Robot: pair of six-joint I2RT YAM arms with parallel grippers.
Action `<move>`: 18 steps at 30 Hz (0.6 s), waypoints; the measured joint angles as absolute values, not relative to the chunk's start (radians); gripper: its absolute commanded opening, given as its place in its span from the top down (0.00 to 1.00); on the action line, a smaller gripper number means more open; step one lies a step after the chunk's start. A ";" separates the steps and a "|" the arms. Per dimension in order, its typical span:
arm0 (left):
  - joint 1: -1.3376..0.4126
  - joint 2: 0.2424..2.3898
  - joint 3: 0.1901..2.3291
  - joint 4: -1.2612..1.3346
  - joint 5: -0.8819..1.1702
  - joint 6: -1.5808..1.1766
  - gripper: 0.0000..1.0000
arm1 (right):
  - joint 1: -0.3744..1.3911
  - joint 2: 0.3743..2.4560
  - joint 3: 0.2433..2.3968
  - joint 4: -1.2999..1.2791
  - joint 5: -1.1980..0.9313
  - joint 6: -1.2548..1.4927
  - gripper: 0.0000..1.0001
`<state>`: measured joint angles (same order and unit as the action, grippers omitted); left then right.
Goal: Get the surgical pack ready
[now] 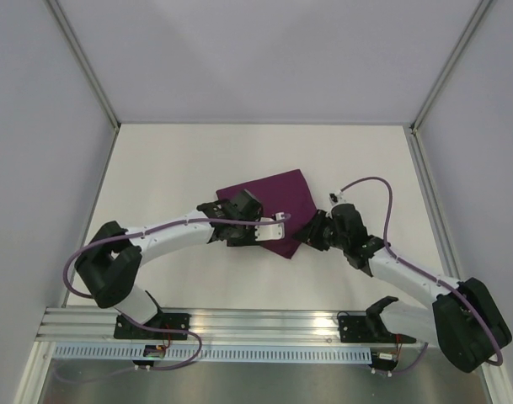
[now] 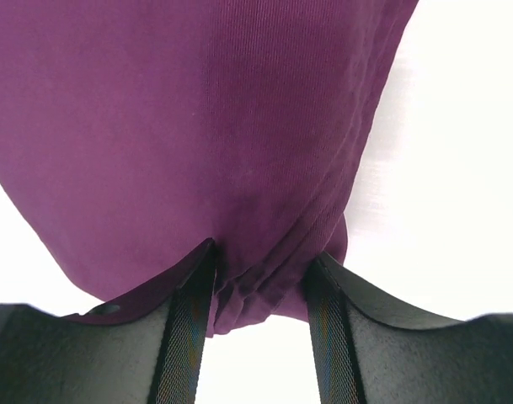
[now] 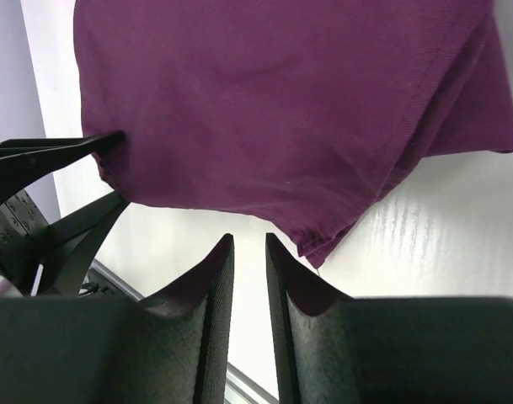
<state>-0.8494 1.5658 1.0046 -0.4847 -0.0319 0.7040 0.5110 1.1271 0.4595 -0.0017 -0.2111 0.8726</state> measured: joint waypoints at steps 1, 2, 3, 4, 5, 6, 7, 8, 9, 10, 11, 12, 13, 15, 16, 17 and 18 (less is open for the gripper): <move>-0.849 1.560 1.005 -0.486 -0.027 0.701 0.45 | 0.517 1.129 0.455 0.010 -0.211 0.880 0.77; -0.849 1.555 1.005 -0.485 -0.021 0.698 0.46 | 0.525 1.132 0.450 0.027 -0.212 0.888 0.78; -0.849 1.551 1.004 -0.485 -0.015 0.695 0.46 | 0.532 1.138 0.446 0.043 -0.212 0.895 0.78; -0.849 1.547 1.002 -0.482 -0.009 0.693 0.49 | 0.541 1.147 0.441 0.060 -0.212 0.902 0.79; -0.849 1.544 1.000 -0.481 -0.005 0.689 0.51 | 0.550 1.155 0.435 0.077 -0.213 0.910 0.80; -0.849 1.544 1.000 -0.480 -0.001 0.685 0.53 | 0.556 1.162 0.427 0.095 -0.215 0.919 0.80; -0.849 1.544 0.999 -0.480 0.000 0.682 0.57 | 0.562 1.166 0.419 0.106 -0.218 0.927 0.81; -0.849 1.544 0.999 -0.480 0.001 0.678 0.59 | 0.567 1.170 0.411 0.121 -0.219 0.934 0.81; -0.849 1.544 0.999 -0.480 0.001 0.677 0.64 | 0.570 1.176 0.405 0.133 -0.219 0.940 0.81; -0.849 1.544 0.999 -0.479 0.002 0.676 0.65 | 0.576 1.185 0.405 0.140 -0.220 0.945 0.81; -0.849 1.544 0.999 -0.479 0.002 0.676 0.65 | 0.580 1.196 0.405 0.153 -0.220 0.947 0.81; -0.849 1.544 0.998 -0.477 0.002 0.676 0.65 | 0.583 1.211 0.405 0.168 -0.221 0.952 0.81; -0.849 1.544 0.997 -0.477 0.002 0.676 0.56 | 0.587 1.225 0.405 0.183 -0.224 0.957 0.81; -0.849 1.545 0.995 -0.476 0.002 0.678 0.52 | 0.590 1.263 0.403 0.219 -0.234 0.972 0.82; -0.849 1.547 0.995 -0.476 0.002 0.675 0.52 | 0.591 1.282 0.401 0.237 -0.237 0.978 0.82; -0.849 1.549 0.995 -0.475 0.002 0.675 0.55 | 0.592 1.298 0.398 0.252 -0.241 0.983 0.82; -0.849 1.551 0.995 -0.475 0.002 0.675 0.60 | 0.593 1.311 0.395 0.262 -0.245 0.989 0.82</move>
<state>-0.8494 1.5505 0.9955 -0.4751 0.0025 0.6754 0.5926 1.3113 0.3950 0.2623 -0.2455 0.9894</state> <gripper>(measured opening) 0.466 0.183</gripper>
